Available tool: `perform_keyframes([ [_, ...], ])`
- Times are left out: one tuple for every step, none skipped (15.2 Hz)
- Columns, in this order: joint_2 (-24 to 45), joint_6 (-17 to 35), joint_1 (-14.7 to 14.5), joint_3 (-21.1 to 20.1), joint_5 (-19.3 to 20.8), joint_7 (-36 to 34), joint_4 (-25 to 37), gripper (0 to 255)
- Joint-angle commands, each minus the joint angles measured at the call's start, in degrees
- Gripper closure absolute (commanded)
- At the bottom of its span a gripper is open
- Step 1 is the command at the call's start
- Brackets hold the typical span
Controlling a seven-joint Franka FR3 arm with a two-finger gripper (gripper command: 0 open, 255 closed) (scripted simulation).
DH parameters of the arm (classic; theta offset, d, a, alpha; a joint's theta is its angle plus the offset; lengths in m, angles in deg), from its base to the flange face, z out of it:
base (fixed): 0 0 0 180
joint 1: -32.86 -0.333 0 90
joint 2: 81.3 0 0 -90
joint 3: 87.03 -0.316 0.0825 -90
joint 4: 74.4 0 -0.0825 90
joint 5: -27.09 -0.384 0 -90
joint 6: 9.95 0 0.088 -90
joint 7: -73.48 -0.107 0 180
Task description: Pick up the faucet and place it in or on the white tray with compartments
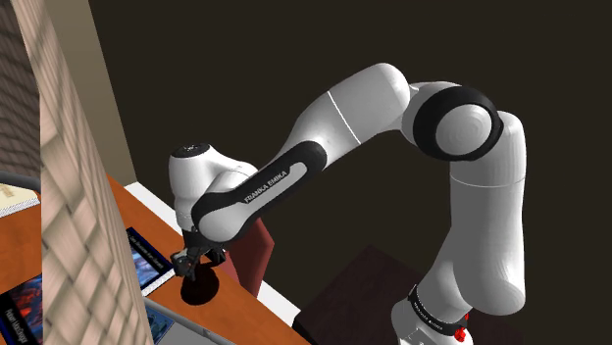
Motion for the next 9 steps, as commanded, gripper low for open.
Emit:
perform_keyframes([
  [-0.7,-0.9,0.2,-0.1,-0.3,0.2,0.1,255],
  [-1.2,-1.4,0.3,-0.3,-0.5,0.3,0.2,255],
  [-1.7,-2.0,0.4,-0.4,-0.7,0.4,0.3,255],
  [-2.2,-2.6,0.5,-0.5,-0.9,0.5,0.4,255],
  [-2.7,-3.2,0.6,-0.6,-1.1,0.6,0.6,255],
  [-3.2,-3.8,0.7,-0.8,-1.3,0.7,0.7,255],
  [-3.7,-4.5,0.8,-0.9,-1.5,0.7,0.9,255],
  [-4.2,-5.1,0.9,-1.0,-1.8,0.8,1.1,255],
  [-4.6,-5.7,0.9,-1.1,-1.9,0.9,1.2,255],
])
